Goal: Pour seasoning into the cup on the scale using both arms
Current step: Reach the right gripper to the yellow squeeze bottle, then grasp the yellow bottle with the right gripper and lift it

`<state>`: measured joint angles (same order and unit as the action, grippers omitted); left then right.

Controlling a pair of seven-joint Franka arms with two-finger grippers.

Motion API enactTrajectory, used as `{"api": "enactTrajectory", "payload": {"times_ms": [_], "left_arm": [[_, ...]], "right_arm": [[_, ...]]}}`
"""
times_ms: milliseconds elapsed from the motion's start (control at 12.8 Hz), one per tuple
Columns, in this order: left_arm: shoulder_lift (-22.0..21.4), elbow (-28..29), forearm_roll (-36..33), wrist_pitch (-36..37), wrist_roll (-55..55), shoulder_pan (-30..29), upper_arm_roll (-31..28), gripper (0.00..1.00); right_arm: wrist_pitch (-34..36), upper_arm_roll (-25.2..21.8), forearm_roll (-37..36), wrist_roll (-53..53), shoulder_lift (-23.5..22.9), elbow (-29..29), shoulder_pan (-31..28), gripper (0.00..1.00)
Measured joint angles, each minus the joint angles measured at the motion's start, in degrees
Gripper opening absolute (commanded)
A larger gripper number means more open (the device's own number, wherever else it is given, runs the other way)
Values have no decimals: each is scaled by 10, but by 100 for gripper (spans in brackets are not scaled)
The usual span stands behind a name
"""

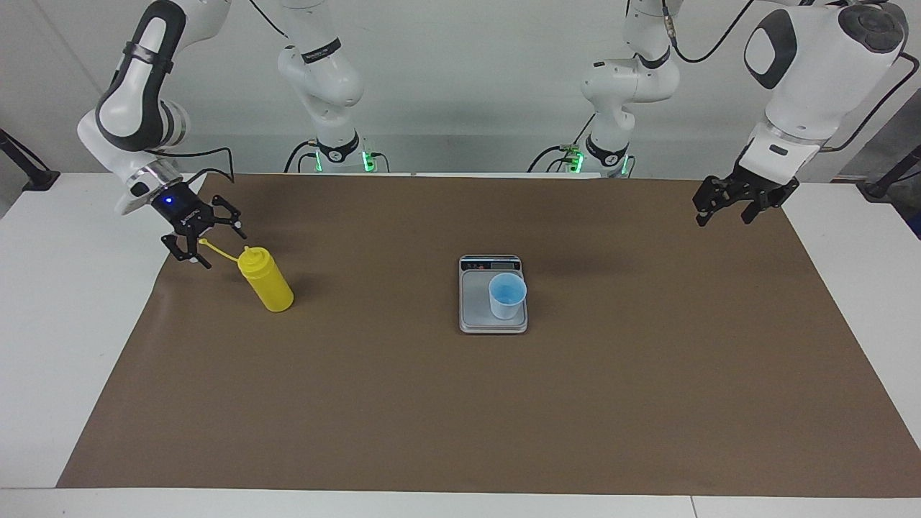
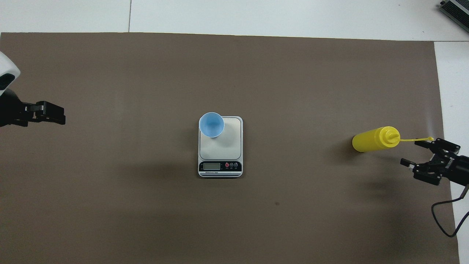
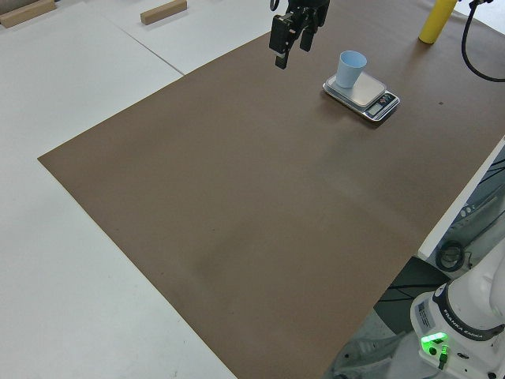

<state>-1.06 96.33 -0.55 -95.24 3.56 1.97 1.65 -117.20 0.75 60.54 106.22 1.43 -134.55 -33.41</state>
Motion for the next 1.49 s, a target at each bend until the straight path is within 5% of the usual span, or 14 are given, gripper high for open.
{"api": "enactTrajectory", "payload": {"times_ms": [941,1490], "left_arm": [[-4,-1,0,-2,2,-5,-4,100],[-4,-1,0,-2,4,-8,-4,100]], "right_arm": [[33,4,186,213,-123,-7,45,100],[35,4,229,214,-125,3,71,98]]}}
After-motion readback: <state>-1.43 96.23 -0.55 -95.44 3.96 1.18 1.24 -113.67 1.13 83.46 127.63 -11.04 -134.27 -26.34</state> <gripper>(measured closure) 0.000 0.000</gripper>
